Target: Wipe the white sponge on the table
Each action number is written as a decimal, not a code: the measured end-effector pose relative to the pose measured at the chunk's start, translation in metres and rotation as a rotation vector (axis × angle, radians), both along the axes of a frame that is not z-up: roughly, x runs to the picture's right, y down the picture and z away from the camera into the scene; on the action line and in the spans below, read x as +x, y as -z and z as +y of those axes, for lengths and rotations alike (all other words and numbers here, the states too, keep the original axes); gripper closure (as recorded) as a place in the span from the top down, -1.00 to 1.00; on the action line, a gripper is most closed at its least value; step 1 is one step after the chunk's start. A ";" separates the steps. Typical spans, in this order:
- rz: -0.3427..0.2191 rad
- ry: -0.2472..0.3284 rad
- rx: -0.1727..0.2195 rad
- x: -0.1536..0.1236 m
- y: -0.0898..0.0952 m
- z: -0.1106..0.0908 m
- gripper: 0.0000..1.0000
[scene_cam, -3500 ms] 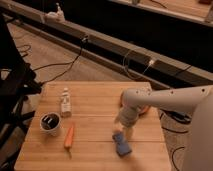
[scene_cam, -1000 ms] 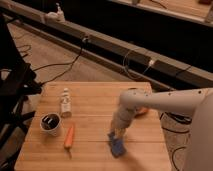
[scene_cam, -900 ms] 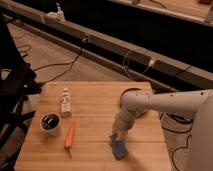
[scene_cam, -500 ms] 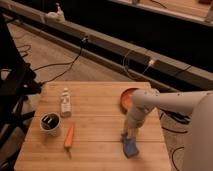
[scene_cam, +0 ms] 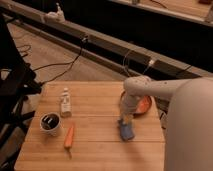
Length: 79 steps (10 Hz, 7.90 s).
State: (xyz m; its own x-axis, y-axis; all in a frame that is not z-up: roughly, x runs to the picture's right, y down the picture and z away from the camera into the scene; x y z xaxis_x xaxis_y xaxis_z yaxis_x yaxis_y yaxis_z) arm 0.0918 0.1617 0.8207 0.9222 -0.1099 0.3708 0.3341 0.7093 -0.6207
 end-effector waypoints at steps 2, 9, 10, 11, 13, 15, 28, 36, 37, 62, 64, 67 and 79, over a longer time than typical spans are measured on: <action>-0.075 0.016 0.017 -0.040 0.007 -0.004 -1.00; -0.192 -0.008 -0.079 -0.070 0.080 0.089 -1.00; -0.170 -0.038 -0.110 -0.057 0.087 0.106 -1.00; -0.140 -0.066 -0.127 -0.042 0.086 0.114 -1.00; -0.062 -0.103 -0.148 -0.003 0.078 0.117 -1.00; 0.040 -0.117 -0.142 0.045 0.054 0.101 -1.00; -0.290 0.014 -0.102 -0.107 0.054 0.050 -1.00; -0.043 -0.103 -0.189 0.021 0.039 0.092 -1.00; -0.008 -0.100 -0.186 0.035 0.025 0.082 -1.00; -0.002 -0.014 -0.111 0.004 -0.020 0.010 -1.00; -0.130 0.008 -0.108 -0.052 -0.004 0.013 -1.00; -0.253 -0.001 -0.125 -0.095 0.030 0.039 -1.00; 0.033 -0.247 -0.136 0.060 0.013 0.055 -1.00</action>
